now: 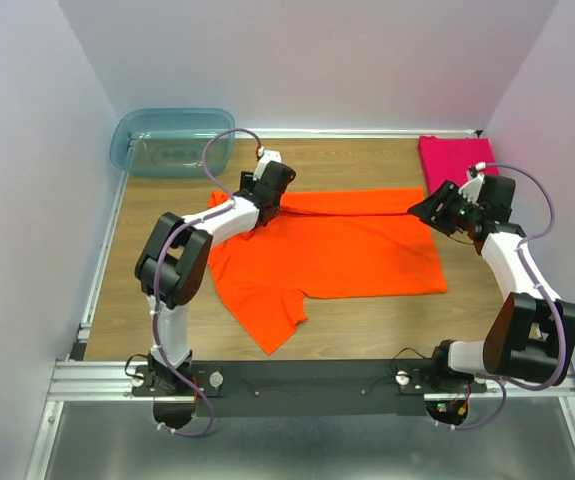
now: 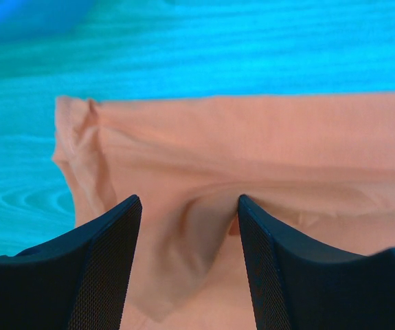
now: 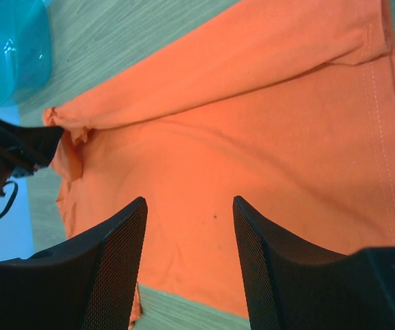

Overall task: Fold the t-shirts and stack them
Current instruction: Fold the tshirt

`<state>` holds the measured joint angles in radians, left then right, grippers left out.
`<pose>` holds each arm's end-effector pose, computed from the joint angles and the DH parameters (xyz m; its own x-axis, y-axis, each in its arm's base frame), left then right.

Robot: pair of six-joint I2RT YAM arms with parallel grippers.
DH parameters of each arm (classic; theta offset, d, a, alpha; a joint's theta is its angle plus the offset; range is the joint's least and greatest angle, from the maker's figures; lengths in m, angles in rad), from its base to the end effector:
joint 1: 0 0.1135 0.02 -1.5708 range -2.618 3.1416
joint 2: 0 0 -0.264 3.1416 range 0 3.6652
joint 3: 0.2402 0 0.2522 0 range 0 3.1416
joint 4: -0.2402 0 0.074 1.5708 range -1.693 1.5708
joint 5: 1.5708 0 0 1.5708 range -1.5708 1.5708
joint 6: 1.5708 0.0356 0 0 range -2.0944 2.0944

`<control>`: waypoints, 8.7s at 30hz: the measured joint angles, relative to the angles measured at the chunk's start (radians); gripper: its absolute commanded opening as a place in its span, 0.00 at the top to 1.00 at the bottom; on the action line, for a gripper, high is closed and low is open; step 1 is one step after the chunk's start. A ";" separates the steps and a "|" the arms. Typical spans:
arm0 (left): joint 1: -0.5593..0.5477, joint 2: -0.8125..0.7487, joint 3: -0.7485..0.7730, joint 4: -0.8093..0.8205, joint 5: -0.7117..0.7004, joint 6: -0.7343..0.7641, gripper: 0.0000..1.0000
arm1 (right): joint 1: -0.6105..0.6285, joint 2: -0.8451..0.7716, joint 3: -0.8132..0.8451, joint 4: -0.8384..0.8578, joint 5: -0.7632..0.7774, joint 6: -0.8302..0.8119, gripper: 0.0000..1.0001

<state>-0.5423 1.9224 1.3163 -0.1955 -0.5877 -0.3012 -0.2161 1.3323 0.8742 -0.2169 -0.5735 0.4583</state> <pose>0.3686 -0.1991 0.1967 -0.6171 0.0836 -0.7824 -0.0878 0.9808 0.1741 0.2825 -0.0422 0.2506 -0.6507 0.5234 -0.5501 0.0605 0.7580 0.6495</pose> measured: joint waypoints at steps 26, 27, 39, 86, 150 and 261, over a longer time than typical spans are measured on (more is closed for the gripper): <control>0.061 -0.402 -0.377 0.098 0.287 -0.195 0.19 | 0.064 0.017 0.006 -0.065 -0.074 -0.053 0.39; 0.063 -0.418 -0.417 0.113 0.294 -0.209 0.20 | 0.093 0.031 0.010 -0.063 -0.073 -0.051 0.39; 0.159 -0.340 -0.517 0.251 0.382 -0.245 0.35 | 0.519 0.362 0.074 0.341 0.018 0.279 0.58; 0.183 -0.236 -0.474 0.284 0.493 -0.261 0.56 | 0.833 0.952 0.452 0.771 0.402 0.717 0.65; 0.349 -0.329 -0.436 -0.113 0.932 -0.225 0.96 | 0.777 0.758 0.325 0.399 0.108 0.423 0.99; 0.509 -0.006 -0.162 0.170 0.502 -0.471 0.87 | 0.035 0.835 0.629 0.036 0.233 0.031 0.59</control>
<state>-0.0338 1.9163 1.1545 -0.0257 -0.0860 -0.7719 -0.1806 2.1677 1.5028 -0.1810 -0.3401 0.4892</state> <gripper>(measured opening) 0.057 0.405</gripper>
